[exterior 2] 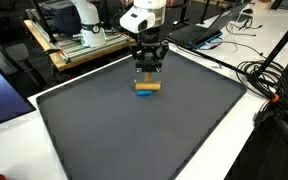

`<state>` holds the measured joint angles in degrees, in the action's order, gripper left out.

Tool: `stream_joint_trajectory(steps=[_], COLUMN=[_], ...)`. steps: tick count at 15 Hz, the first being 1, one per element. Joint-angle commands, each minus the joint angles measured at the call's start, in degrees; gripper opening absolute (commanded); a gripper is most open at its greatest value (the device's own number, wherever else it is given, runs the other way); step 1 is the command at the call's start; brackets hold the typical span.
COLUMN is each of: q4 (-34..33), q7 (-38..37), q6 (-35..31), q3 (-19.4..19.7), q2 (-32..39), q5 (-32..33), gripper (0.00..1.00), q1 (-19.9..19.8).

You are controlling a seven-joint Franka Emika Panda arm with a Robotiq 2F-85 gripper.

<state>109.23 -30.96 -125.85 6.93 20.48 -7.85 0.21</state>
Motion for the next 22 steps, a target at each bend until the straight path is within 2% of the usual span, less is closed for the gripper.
stream_joint_trajectory(steps=[1, 22], q4=[0.23, -0.75], q7=[-3.01, -12.48], q6=[-3.03, -9.23], q3=[0.55, 1.95], q2=[1.22, 5.27], q5=[2.33, 2.70], gripper=[0.22, 0.22], q1=[0.87, -0.29])
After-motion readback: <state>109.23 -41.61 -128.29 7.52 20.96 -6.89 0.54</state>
